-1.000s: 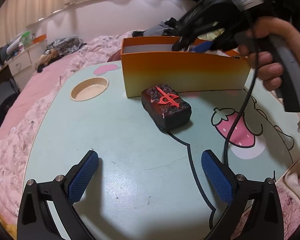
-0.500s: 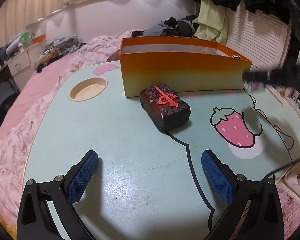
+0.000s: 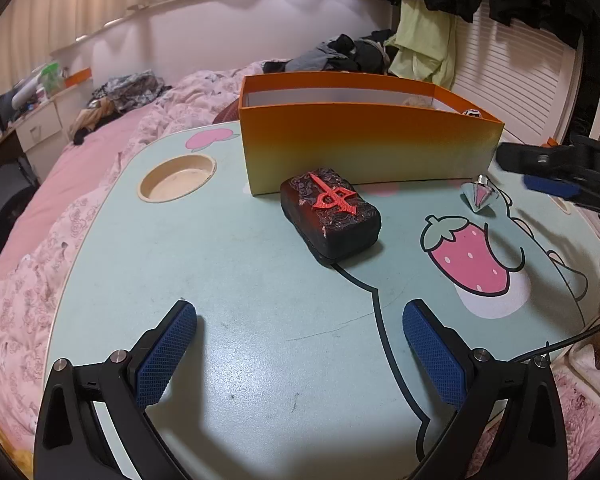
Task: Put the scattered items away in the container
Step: 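Lift the silver cup out and set it on the table, open right gripper, then reach into the orange box and grasp the tan bear keychain with the left gripper, then carry the bear keychain out and release it on the table with the left gripper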
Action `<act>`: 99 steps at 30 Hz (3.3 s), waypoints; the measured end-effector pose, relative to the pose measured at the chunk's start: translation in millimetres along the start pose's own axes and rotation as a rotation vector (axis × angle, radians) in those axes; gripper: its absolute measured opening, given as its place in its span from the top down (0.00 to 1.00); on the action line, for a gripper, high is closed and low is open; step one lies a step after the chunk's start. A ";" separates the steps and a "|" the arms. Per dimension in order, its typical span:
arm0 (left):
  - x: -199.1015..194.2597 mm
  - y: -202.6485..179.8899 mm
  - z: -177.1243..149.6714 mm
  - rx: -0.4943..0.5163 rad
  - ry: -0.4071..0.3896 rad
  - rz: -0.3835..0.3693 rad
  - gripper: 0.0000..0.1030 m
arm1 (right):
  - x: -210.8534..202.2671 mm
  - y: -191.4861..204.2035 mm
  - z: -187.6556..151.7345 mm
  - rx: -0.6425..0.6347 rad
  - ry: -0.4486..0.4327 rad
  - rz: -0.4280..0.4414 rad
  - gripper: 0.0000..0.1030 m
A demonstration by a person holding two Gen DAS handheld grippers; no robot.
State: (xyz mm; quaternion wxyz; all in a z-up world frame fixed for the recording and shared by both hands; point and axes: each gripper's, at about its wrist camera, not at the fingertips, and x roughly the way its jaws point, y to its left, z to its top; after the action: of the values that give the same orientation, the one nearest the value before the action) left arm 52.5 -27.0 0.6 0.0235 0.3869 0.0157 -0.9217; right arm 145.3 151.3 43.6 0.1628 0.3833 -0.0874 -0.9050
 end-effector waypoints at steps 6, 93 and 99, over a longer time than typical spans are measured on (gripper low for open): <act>0.0 0.2 0.0 0.000 0.001 0.000 0.00 | -13.3 -7.1 -19.4 -0.053 0.075 -0.036 0.23; -38.9 -52.5 68.2 0.184 0.001 -0.313 0.21 | -5.1 3.0 -54.8 -0.197 0.129 -0.226 0.01; -43.3 -37.3 21.3 0.175 0.053 -0.211 0.21 | -5.2 2.4 -54.4 -0.197 0.129 -0.226 0.01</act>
State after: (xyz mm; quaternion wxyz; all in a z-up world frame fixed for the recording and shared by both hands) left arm 65.6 10.6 46.8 -0.1079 0.4077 -0.0232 -0.9064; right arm 188.5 149.1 10.2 0.1020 0.4301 0.0560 -0.8952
